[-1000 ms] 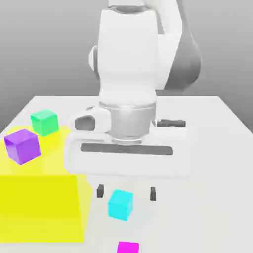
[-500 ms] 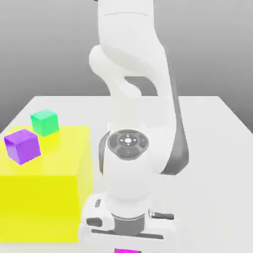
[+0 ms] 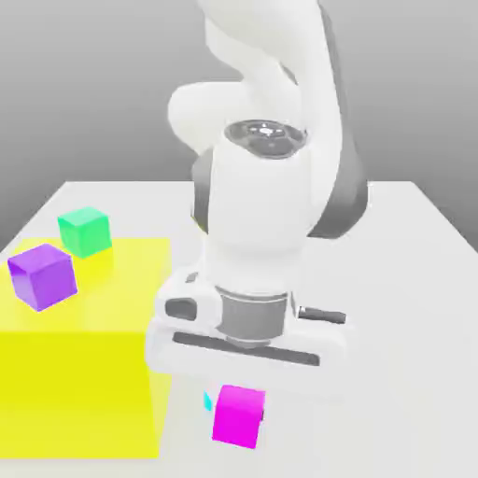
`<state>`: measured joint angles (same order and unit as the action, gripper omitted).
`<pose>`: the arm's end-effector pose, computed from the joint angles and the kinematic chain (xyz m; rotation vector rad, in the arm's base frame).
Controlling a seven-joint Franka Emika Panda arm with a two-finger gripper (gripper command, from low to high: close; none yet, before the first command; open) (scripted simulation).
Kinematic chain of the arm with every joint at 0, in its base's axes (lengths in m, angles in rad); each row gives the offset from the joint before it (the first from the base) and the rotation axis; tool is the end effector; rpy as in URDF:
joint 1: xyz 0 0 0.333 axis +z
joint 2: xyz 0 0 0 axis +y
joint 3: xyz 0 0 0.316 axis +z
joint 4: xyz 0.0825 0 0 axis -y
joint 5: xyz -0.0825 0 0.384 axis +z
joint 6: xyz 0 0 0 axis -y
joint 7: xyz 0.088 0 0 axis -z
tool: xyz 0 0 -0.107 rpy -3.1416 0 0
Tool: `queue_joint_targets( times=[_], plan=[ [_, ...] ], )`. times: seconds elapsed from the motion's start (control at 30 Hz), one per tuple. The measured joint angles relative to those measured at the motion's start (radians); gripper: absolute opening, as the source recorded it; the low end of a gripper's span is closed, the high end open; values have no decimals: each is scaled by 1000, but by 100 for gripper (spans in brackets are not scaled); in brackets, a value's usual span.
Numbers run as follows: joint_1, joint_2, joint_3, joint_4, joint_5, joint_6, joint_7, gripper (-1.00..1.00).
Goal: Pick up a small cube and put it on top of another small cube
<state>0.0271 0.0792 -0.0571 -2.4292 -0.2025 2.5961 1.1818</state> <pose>0.4976 -0.0111 0.2817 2.6740 -1.5359 0.2112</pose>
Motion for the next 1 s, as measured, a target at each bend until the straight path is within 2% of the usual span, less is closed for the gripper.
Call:
queue_joint_targets(
  times=[0.23,0.63,0.77,0.8,1.0],
  plan=[
    [-109,-251,-25,-77,-91,-176,158,-100],
    [-394,-701,-190,-179,35,-596,385,-100],
    [-418,-680,-212,-272,30,-484,399,-100],
    [-421,-668,-216,-294,27,-450,399,100],
    [-422,-662,-218,-304,24,-434,400,100]
  ],
)
